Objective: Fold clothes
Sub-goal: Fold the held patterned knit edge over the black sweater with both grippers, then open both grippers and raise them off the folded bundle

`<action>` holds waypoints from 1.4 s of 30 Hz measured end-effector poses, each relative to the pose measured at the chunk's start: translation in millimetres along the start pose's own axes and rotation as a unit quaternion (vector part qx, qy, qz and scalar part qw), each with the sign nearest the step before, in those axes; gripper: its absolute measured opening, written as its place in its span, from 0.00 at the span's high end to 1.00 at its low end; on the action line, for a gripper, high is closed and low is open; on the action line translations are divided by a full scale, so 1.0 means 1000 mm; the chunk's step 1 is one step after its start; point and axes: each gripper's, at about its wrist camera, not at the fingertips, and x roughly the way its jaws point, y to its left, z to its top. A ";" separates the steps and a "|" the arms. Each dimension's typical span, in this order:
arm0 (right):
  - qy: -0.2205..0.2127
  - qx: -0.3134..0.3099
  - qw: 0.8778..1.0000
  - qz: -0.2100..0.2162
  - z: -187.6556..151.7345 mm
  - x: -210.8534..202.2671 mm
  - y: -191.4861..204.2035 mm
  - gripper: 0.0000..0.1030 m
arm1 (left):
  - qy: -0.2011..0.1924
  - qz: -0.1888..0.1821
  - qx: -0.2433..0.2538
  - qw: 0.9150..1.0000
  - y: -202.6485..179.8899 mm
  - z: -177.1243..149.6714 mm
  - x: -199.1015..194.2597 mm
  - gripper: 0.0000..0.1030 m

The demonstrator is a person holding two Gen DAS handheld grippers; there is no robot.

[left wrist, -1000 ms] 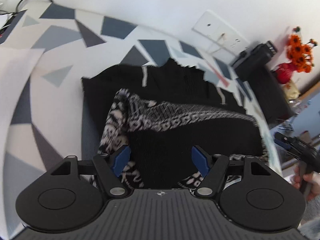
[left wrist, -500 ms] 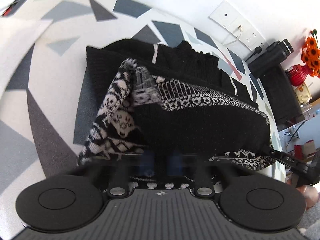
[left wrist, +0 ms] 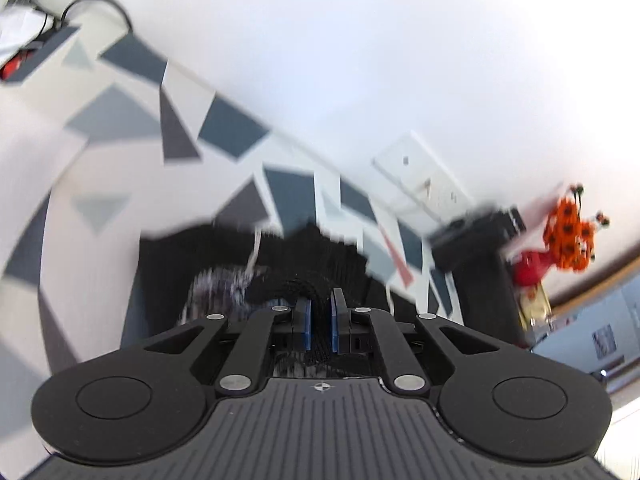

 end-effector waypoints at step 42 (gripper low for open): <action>-0.165 -0.077 0.976 -0.121 0.095 -0.011 0.041 0.01 | -0.085 0.108 0.040 0.990 -0.011 0.068 -0.025 0.14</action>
